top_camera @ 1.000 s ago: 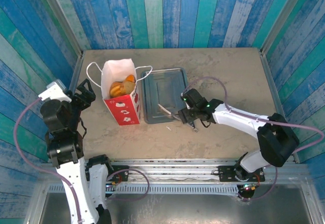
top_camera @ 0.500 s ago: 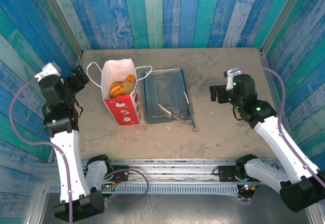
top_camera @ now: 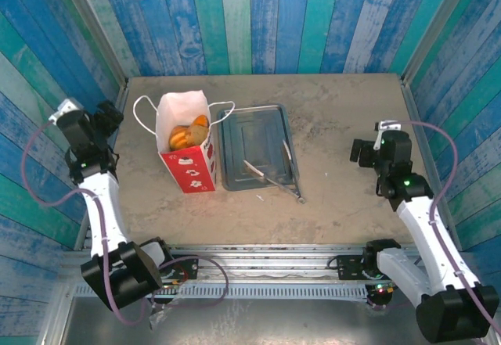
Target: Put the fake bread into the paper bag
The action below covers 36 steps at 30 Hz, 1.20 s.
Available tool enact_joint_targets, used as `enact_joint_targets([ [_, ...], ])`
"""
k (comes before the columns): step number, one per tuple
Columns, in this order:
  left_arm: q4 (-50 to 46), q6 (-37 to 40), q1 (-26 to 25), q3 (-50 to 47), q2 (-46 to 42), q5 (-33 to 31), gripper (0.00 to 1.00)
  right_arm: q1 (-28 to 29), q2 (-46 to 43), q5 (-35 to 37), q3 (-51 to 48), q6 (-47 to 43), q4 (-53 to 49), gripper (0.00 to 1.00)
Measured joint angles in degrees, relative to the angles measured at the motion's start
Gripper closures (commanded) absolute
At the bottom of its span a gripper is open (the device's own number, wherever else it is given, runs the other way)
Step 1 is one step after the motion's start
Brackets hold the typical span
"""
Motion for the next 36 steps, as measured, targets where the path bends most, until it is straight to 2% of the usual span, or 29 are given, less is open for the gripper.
enact_joint_targets([
  [4,5.35,0.07,-0.02,-7.54,0.00,-0.52,0.06,-0.24,1.51,3.34,-7.26,0.22,8.33,0.00],
  [8,10.58,0.22,-0.96,-13.64,0.02,-2.14,0.06,-0.66,7.08,5.01,-9.49,0.15,14.29,0.00],
  [15,19.61,0.92,-7.26,-21.38,2.08,-6.86,0.06,-0.70,18.36,6.01,-11.21,-1.44,27.85,0.00],
  [24,31.45,2.99,-14.12,-30.58,3.34,-12.87,0.06,-0.70,26.05,3.15,-14.10,-4.39,44.87,0.00],
  [36,51.32,10.16,-19.28,-39.95,6.73,-13.55,0.06,-0.70,36.65,-2.01,-14.56,-9.22,61.64,0.00],
])
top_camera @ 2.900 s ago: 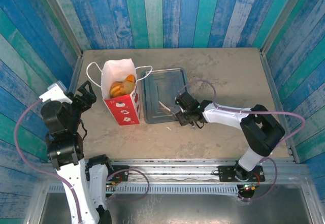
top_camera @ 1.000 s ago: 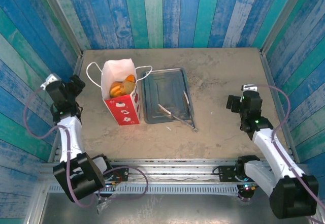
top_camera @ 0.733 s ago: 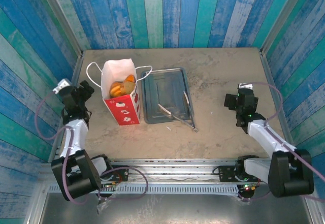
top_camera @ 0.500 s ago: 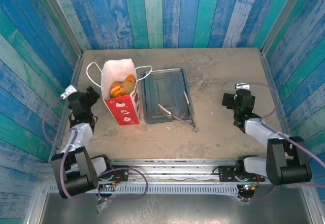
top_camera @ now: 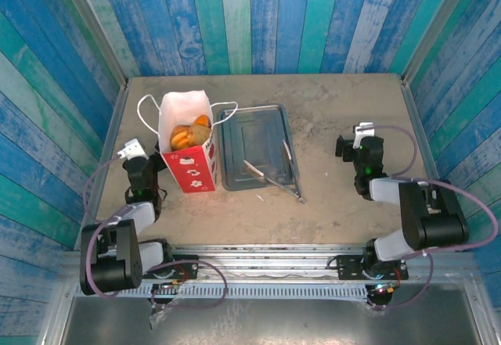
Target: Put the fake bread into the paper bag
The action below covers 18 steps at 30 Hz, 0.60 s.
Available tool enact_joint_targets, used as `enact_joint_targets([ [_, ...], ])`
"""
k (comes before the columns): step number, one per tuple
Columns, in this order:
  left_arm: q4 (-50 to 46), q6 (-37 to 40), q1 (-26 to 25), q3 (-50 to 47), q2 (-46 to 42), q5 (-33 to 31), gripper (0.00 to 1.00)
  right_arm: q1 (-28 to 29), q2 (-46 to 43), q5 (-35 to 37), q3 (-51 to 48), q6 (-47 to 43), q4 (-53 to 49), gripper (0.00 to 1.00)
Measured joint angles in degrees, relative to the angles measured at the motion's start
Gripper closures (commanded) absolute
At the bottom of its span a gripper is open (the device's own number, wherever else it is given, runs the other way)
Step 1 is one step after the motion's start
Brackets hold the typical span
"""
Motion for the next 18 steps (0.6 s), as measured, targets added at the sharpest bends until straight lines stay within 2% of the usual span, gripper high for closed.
enact_joint_targets([
  [9,14.14,4.92,-1.03,-0.85,8.57,1.29,0.06,0.00,1.18,-0.68,-0.46,-0.87,2.16,0.00],
  [18,22.88,7.26,-1.11,-4.55,9.88,4.22,0.06,0.00,1.18,-1.09,-0.46,-0.90,2.69,0.00],
])
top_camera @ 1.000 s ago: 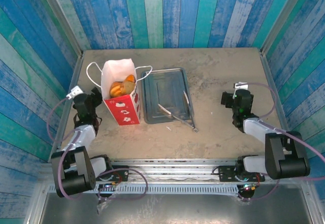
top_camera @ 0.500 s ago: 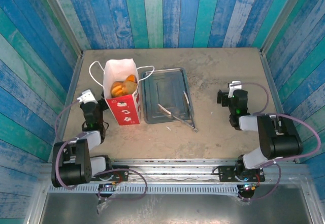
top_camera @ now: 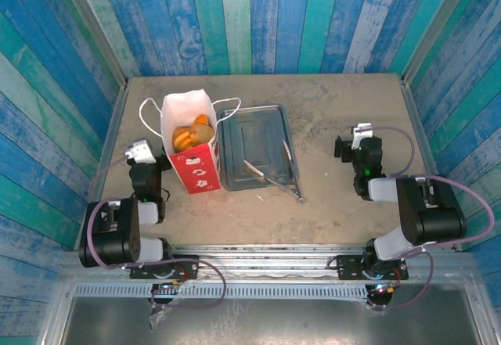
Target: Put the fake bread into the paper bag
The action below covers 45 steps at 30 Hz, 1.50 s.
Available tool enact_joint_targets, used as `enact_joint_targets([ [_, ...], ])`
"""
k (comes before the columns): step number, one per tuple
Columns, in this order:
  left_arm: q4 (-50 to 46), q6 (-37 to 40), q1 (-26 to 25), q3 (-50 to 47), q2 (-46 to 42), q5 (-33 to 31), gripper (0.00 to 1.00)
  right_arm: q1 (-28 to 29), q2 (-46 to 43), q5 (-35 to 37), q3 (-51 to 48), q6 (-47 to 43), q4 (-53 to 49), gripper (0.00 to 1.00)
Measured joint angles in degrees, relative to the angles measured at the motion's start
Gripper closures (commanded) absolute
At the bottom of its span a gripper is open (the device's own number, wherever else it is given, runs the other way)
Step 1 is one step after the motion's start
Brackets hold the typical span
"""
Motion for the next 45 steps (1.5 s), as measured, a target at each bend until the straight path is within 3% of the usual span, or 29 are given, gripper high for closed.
enact_joint_targets([
  [6,9.01,1.95,-0.87,-1.29,6.40,2.29,0.06,0.00,0.00,-0.04,0.00,0.00,0.00,0.00],
  [18,-0.48,6.19,-5.66,7.17,7.34,1.03,0.06,0.00,0.00,-0.11,0.00,-0.02,0.02,0.00],
  [45,-4.31,7.28,-5.70,7.17,7.34,0.26,0.06,0.00,0.00,-0.11,0.00,0.00,0.02,0.00],
])
